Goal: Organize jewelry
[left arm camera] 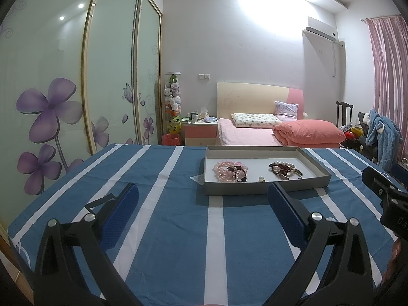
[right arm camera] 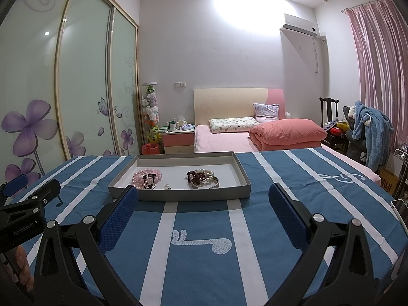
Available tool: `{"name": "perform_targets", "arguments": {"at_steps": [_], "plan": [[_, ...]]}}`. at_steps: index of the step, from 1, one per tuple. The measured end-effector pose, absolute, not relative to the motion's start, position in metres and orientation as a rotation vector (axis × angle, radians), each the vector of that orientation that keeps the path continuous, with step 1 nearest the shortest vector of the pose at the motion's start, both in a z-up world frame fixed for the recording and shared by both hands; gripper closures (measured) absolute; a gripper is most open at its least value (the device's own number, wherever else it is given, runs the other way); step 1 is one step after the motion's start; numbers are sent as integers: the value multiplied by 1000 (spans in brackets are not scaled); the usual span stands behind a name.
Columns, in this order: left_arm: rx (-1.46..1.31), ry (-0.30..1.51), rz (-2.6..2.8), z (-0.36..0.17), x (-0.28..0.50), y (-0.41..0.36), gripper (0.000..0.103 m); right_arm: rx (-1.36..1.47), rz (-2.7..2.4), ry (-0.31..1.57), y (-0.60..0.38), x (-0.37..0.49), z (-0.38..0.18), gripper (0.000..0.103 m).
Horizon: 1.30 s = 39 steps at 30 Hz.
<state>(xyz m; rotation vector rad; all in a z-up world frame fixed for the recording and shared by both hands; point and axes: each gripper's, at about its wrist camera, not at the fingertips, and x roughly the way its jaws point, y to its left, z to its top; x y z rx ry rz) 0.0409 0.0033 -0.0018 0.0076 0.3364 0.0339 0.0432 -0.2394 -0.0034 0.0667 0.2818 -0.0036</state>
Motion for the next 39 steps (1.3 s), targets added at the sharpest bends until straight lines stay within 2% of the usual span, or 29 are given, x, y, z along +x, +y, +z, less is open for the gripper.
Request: {"name": "perform_targets", "arguments": {"at_steps": [39], "plan": [[11, 327, 40, -1, 39, 0, 4, 67, -4, 285, -239, 43, -5, 2]]}}
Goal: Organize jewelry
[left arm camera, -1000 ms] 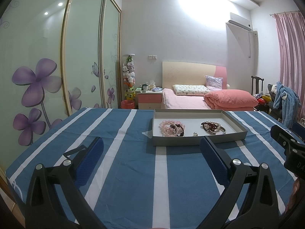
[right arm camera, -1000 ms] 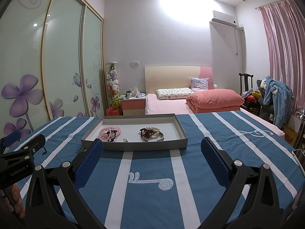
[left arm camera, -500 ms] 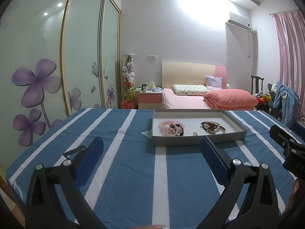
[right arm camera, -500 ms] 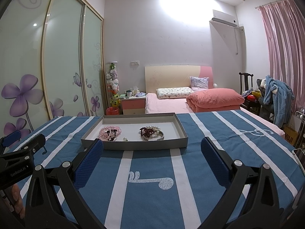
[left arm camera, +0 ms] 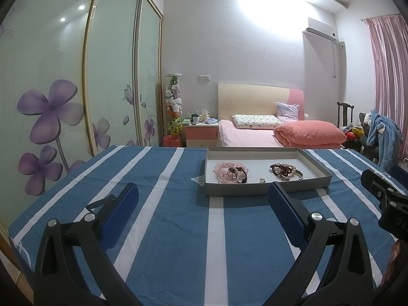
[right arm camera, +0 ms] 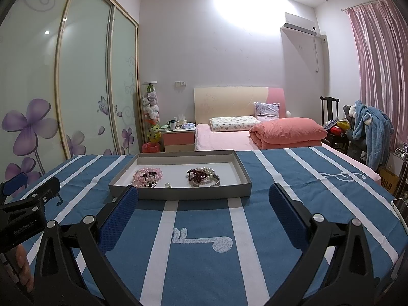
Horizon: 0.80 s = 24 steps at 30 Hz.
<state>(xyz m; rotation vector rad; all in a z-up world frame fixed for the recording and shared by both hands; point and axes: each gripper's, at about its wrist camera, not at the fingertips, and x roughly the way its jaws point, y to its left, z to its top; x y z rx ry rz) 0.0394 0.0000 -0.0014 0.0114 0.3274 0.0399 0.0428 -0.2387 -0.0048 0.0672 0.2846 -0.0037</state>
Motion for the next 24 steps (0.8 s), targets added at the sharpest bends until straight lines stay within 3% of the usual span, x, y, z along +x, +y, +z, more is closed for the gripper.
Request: {"name": "perform_targets", "arguments": {"at_steps": [24], "plan": [[15, 338, 26, -1, 41, -1, 4, 68, -3, 284, -239, 43, -4, 2]]}}
